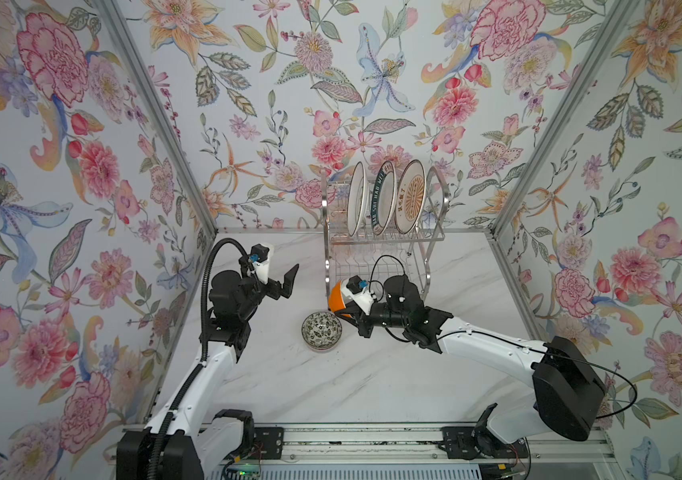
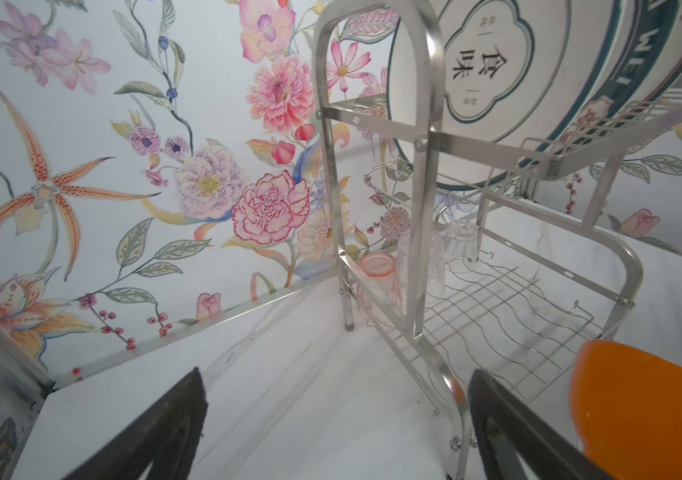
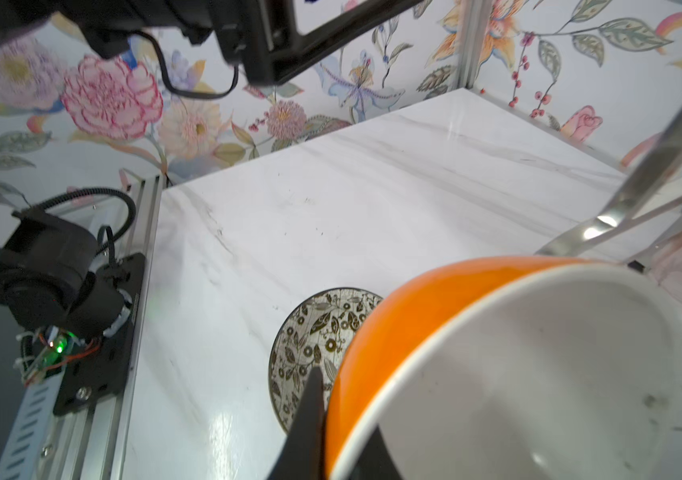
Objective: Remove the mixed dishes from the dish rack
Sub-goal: 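Carry the orange bowl over the stacked bowls and lower it on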
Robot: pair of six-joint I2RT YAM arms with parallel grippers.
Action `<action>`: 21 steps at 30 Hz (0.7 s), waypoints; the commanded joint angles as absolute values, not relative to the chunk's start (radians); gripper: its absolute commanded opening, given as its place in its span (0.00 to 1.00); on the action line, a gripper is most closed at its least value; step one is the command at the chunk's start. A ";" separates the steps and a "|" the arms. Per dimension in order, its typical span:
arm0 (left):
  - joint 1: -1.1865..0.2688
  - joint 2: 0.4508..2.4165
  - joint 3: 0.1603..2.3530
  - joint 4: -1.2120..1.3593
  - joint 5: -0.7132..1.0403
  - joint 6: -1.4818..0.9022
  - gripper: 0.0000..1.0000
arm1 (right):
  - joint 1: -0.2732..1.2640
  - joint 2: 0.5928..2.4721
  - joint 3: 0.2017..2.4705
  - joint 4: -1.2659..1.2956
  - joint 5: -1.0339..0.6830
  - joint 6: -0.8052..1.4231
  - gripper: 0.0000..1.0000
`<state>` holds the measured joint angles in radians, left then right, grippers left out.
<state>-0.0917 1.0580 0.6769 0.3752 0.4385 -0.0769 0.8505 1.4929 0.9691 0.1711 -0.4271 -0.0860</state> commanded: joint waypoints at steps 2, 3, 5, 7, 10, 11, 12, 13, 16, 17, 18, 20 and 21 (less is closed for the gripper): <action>-0.056 1.060 0.675 0.355 0.391 -0.104 0.99 | 0.908 1.562 1.127 -0.151 -0.291 -0.241 0.00; -0.044 1.061 0.675 0.349 0.378 -0.112 0.99 | 0.927 1.585 1.159 -0.191 -0.262 -0.263 0.00; -0.021 1.067 0.671 0.346 0.358 -0.136 0.99 | 0.958 1.624 1.210 -0.253 -0.224 -0.290 0.00; -0.004 1.073 0.667 0.339 0.348 -0.150 0.99 | 0.974 1.663 1.256 -0.295 -0.212 -0.290 0.00; 0.002 1.075 0.655 0.335 0.326 -0.149 0.99 | 0.990 1.727 1.326 -0.357 -0.207 -0.272 0.00; 0.003 1.077 0.651 0.333 0.319 -0.148 0.99 | 0.998 1.750 1.358 -0.387 -0.197 -0.272 0.00; 0.005 1.080 0.647 0.331 0.312 -0.148 0.99 | 1.007 1.777 1.387 -0.417 -0.182 -0.273 0.00; 0.003 1.083 0.645 0.331 0.305 -0.151 0.99 | 1.014 1.796 1.411 -0.437 -0.169 -0.275 0.00; 0.006 1.094 0.641 0.327 0.304 -0.152 0.99 | 1.039 1.846 1.476 -0.486 -0.133 -0.282 0.00; 0.006 1.096 0.638 0.333 0.302 -0.152 0.99 | 1.046 1.863 1.497 -0.506 -0.125 -0.282 0.00; 0.006 1.096 0.637 0.336 0.301 -0.152 1.00 | 1.051 1.877 1.518 -0.521 -0.118 -0.282 0.00; 0.006 1.094 0.632 0.340 0.305 -0.149 0.99 | 1.061 1.909 1.555 -0.560 -0.103 -0.282 0.00; 0.006 1.091 0.629 0.343 0.304 -0.148 0.99 | 1.066 1.922 1.570 -0.576 -0.098 -0.282 0.00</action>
